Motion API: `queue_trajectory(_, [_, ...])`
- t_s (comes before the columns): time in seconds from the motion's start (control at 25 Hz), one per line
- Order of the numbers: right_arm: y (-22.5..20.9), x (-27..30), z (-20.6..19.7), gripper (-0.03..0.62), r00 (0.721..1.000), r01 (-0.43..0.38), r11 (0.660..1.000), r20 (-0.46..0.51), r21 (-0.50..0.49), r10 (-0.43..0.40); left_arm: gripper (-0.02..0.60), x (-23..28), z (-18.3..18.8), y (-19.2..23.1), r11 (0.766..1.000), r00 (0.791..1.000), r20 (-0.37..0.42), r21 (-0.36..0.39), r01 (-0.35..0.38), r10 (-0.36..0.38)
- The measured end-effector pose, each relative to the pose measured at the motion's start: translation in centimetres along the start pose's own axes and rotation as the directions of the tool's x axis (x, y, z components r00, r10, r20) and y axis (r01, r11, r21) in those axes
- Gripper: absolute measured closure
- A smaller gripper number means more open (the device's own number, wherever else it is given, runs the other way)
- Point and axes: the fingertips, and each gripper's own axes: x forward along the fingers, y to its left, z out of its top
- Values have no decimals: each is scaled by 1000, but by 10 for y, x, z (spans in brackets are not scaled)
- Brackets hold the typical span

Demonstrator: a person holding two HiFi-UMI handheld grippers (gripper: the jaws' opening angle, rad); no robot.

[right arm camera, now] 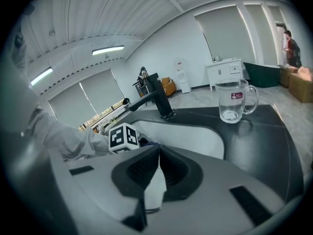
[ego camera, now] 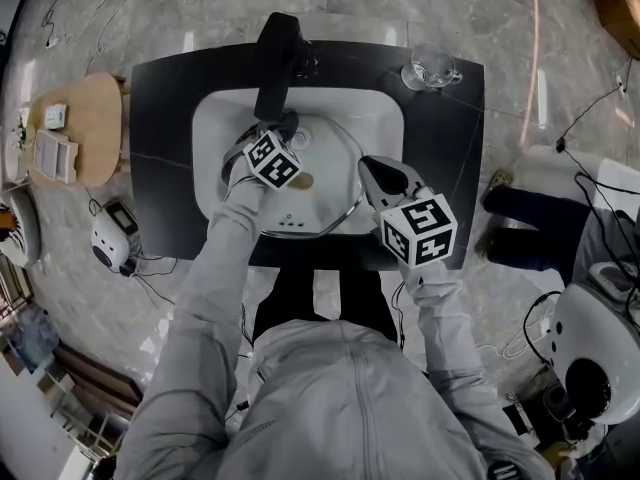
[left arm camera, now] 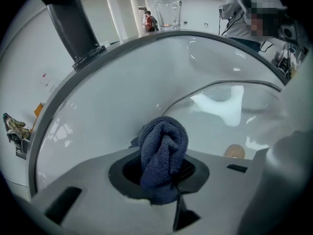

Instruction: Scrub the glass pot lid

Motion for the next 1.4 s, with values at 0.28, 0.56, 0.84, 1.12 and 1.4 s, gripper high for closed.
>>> queue_trajectory(0.28, [-7, -1, -11, 563, 1000, 15, 1000, -18, -3, -15, 492, 9, 16, -7, 999, 1000, 17, -31, 9, -9])
queue_trajectory(0.56, [-14, -4, -16, 563, 999, 24, 999, -36, 23, -23, 492, 14, 39, -25, 999, 998, 41, -11, 45, -44])
queue_trajectory(0.84, [-17, -8, -16, 563, 999, 39, 999, -26, 31, -38, 492, 17, 72, -60, 992, 990, 76, 54, 116, -120])
queue_trajectory(1.12, [-20, -16, -17, 563, 999, 49, 998, -20, 40, -48, 492, 12, 87, -76, 984, 982, 104, 102, 149, -160])
queue_trajectory(1.4, [-14, -23, -15, 563, 999, 48, 998, -19, 38, -48, 492, 1, 94, -98, 965, 963, 131, 148, 215, -235])
